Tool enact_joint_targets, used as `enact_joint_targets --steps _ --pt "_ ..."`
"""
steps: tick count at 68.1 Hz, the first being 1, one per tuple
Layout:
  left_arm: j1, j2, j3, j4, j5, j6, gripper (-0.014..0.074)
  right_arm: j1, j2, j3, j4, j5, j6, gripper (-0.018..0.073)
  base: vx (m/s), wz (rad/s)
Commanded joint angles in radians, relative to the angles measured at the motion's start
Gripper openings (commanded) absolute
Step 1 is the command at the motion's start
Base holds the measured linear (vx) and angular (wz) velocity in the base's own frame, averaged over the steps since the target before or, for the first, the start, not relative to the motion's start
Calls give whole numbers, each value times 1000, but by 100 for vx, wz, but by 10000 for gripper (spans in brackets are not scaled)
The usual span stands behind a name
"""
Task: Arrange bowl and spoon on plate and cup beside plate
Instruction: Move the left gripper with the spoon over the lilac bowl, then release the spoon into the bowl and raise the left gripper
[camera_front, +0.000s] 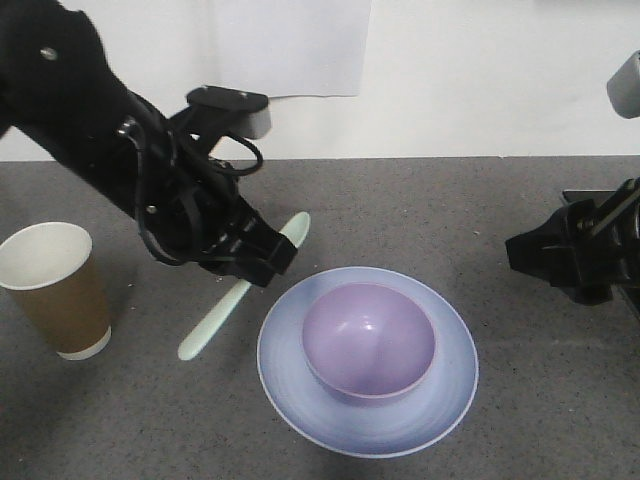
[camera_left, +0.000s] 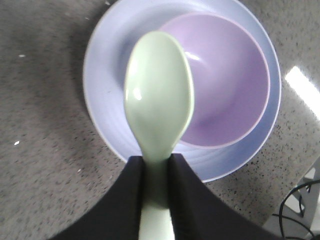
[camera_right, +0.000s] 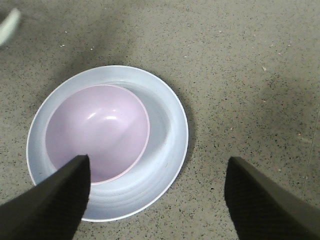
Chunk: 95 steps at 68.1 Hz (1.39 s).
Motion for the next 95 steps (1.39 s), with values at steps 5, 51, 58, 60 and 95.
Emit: enact_joint_targets --steps 5,51,58,60,95 --pt "-56 44 -101 -28 -10 19 -6 -2 -13 -23 -4 -71 -8 546 0 0" --pt "-168 225 -185 21 25 19 15 -2 -13 -23 -4 -69 -8 546 0 0" --pt "-168 225 -185 21 25 19 51 -2 -13 -23 -4 -69 -8 546 0 0" --pt "-168 225 -185 21 25 19 65 -2 -13 -23 -4 -69 -8 546 0 0" --pt "-168 225 -185 21 25 19 460 -2 -13 -23 -4 -70 -8 546 0 0"
